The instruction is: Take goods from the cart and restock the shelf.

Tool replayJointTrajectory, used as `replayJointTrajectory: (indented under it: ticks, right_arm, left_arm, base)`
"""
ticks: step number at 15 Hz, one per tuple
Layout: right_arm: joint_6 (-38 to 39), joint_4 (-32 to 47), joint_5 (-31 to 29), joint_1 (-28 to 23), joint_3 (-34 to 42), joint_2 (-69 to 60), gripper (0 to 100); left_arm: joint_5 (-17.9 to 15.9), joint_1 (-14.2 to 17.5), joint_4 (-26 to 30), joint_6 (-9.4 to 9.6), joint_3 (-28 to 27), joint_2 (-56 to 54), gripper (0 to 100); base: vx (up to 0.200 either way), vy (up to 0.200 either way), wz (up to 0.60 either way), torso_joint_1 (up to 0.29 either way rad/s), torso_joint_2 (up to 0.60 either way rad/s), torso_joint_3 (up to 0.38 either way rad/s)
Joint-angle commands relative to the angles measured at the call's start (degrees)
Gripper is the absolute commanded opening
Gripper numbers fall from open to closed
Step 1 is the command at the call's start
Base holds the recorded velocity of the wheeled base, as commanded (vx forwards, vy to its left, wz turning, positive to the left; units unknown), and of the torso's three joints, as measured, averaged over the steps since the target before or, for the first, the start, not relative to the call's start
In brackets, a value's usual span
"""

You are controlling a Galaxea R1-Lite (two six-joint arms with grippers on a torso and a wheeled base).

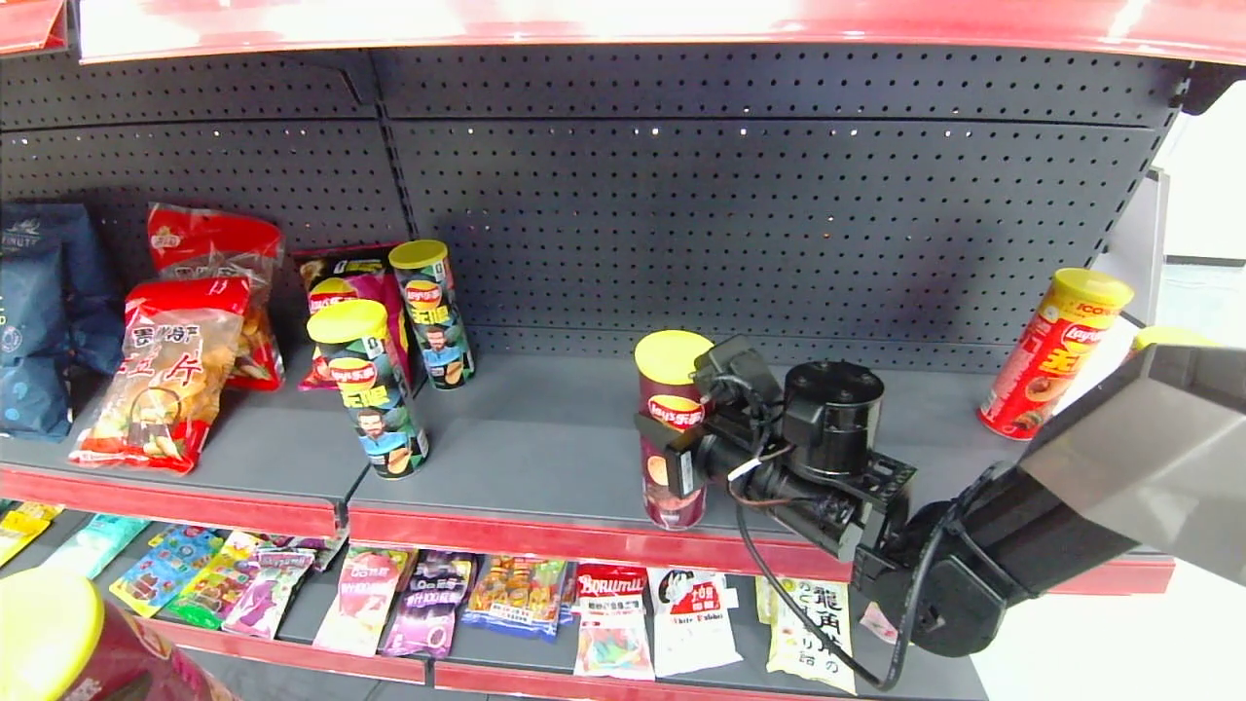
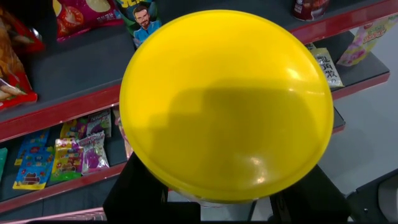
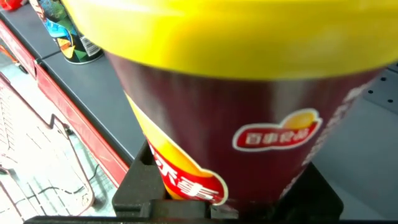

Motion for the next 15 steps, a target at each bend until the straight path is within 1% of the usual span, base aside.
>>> replayJointTrajectory:
  ticks: [1, 7, 8, 11, 15]
  right_arm:
    - [0.0, 0.0, 0.1, 0.0, 0.8, -0.1, 0]
    - [-0.1, 0.0, 0.4, 0.4, 1.4, -0.1, 0]
    - [-0.1, 0.0, 0.3, 0.5, 1.4, -0.1, 100]
    - [-0.2, 0.0, 0.3, 0.6, 1.4, 0.1, 100]
    - [-0.2, -3.2, 0.0, 0.9, 1.7, 0.3, 100]
  left_arm:
    - [0.0, 0.0, 0.0, 0.03, 0.0, 0.1, 0]
    - [-0.5, 0.0, 0.0, -0.05, 0.1, 0.0, 0]
    - [-0.5, 0.0, 0.1, 0.03, 0.1, 0.0, 0]
    - [-0.5, 0.0, 0.1, 0.03, 0.3, -0.4, 0]
    - [-0.5, 0.0, 0.2, 0.03, 0.2, -0.4, 0]
  base:
    - [0.000, 0.000, 0.00, 0.000, 0.00, 0.000]
    - [0.000, 0.000, 0.00, 0.000, 0.00, 0.000]
    - [0.000, 0.000, 0.00, 0.000, 0.00, 0.000]
    - [0.000, 0.000, 0.00, 0.000, 0.00, 0.000]
    - [0.000, 0.000, 0.00, 0.000, 0.00, 0.000]
